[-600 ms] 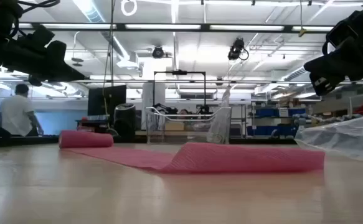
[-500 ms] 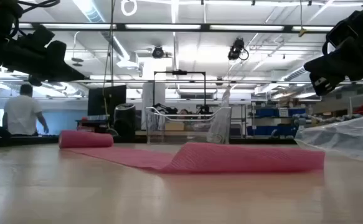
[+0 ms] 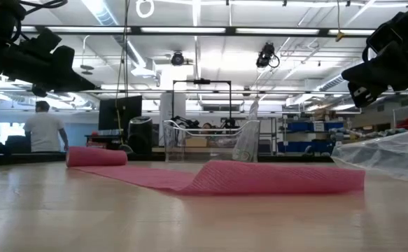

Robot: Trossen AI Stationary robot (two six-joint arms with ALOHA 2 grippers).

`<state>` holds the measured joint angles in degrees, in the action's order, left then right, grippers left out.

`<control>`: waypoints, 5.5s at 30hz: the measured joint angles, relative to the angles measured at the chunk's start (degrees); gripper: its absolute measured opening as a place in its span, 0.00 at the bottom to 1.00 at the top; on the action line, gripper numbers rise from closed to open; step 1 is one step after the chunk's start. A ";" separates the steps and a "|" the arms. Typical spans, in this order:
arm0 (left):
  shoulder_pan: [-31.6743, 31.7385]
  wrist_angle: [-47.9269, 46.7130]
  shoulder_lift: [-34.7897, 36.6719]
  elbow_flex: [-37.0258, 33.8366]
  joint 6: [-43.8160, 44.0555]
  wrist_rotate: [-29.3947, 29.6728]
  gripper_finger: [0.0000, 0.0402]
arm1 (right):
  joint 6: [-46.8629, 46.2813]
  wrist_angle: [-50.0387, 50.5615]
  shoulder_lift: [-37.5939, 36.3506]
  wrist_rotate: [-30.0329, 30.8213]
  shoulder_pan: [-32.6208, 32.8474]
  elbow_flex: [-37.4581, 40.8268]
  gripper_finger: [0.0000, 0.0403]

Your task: Roll bandage

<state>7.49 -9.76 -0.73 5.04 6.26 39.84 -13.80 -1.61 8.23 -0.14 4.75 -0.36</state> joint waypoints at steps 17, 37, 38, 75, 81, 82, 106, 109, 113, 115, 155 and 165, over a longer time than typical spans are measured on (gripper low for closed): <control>0.00 0.00 -0.02 0.00 0.00 0.00 0.04 | -0.02 -0.01 0.01 0.02 0.00 -0.02 0.02; 0.02 6.21 -0.02 -0.14 -7.10 0.81 0.04 | 0.00 -0.01 0.00 0.01 0.00 -0.01 0.02; 0.02 8.51 0.00 -0.52 -5.60 0.70 0.04 | 0.00 0.00 0.00 0.00 0.00 -0.02 0.02; -5.02 33.91 -53.79 15.77 -1.70 -39.61 0.11 | 0.00 -0.25 0.02 0.02 0.00 -0.02 0.02; -6.53 34.05 -67.54 21.25 -1.62 -44.10 0.15 | 0.00 -0.26 0.01 0.00 -0.01 -0.02 0.02; -6.69 34.22 -69.55 22.09 -1.57 -44.65 0.15 | -0.01 -0.24 0.02 0.00 -0.01 -0.02 0.02; -8.76 35.19 -110.19 48.25 -1.53 -59.08 0.16 | 0.00 -0.39 0.02 0.02 0.00 -0.02 0.02; -9.11 35.20 -113.15 50.63 -1.33 -59.40 0.16 | -0.02 -0.41 0.02 0.01 -0.02 -0.02 0.02; -9.80 35.19 -116.08 53.93 -1.28 -60.89 0.16 | 0.00 -0.56 0.00 0.02 0.00 -0.02 0.02; -10.19 35.17 -117.28 55.25 -1.12 -61.61 0.16 | 0.00 -0.55 0.00 0.00 0.00 -0.02 0.02; -13.96 30.86 -118.81 56.94 -2.40 -54.10 0.04 | -0.02 -0.88 0.00 0.02 0.00 -0.02 0.02; -15.83 30.65 -118.81 58.56 -2.03 -51.91 0.01 | 0.00 -0.89 0.01 0.01 -0.02 -0.02 0.02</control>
<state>-8.34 20.89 -119.55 63.60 4.23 -12.08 -13.80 -2.50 8.24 -0.13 4.74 -0.38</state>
